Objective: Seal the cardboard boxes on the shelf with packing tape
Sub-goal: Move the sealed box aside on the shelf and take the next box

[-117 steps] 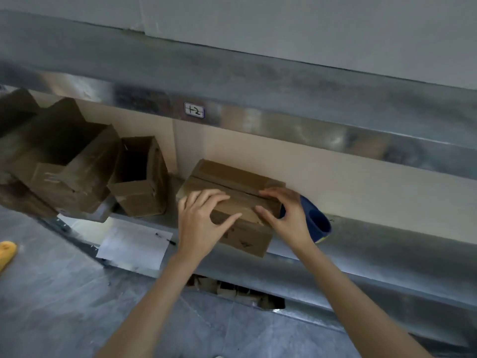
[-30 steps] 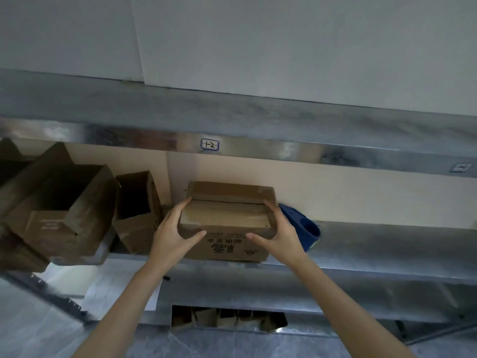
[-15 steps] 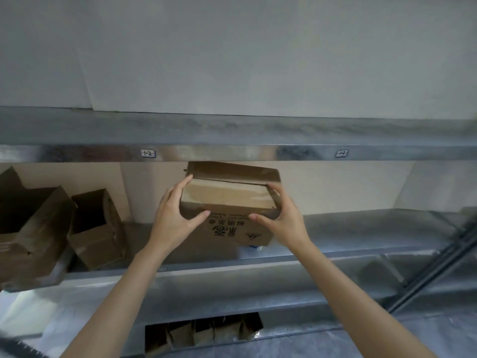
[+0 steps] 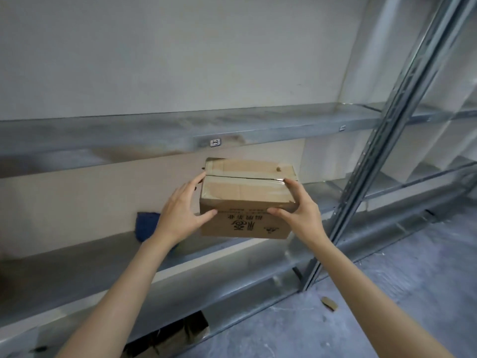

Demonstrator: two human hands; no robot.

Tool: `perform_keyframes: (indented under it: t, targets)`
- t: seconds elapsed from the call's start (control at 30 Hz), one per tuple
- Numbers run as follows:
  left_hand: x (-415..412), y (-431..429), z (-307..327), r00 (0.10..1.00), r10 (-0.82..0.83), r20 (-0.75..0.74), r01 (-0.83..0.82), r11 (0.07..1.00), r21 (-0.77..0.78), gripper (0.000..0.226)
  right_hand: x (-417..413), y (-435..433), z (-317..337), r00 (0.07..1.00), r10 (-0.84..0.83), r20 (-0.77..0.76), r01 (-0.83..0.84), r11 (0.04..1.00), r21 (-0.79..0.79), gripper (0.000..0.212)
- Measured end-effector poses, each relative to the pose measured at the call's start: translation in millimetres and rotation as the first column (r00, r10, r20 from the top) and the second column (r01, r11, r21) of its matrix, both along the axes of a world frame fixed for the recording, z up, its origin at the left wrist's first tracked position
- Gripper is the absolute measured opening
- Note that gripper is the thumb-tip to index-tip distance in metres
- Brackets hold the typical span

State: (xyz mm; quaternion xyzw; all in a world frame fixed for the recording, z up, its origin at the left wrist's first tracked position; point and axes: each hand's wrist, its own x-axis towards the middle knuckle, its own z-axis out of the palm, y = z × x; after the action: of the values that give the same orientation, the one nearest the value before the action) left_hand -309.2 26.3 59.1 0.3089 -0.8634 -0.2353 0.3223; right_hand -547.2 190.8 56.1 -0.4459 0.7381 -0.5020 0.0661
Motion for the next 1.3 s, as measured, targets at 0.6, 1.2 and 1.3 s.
perform_keyframes:
  t: [0.6, 1.2, 1.3]
  targets:
    - [-267, -61, -59, 0.941, 0.053, 0.334, 0.018, 0.978, -0.208, 0.083, -272, -2, -38, 0.980, -0.184, -0.075, 0.193, 0.969, 0.156, 0.082]
    - [-382, -73, -89, 0.886, 0.231, 0.402, -0.205, 0.973, -0.108, 0.080, -457, -63, -93, 0.995, 0.079, 0.058, -0.091, 0.963, 0.255, 0.092]
    - [-393, -65, -93, 0.861, 0.280, 0.425, -0.265, 0.960, -0.095, 0.083, -481, -70, -102, 0.990, 0.132, 0.041, -0.138, 0.950, 0.280, 0.089]
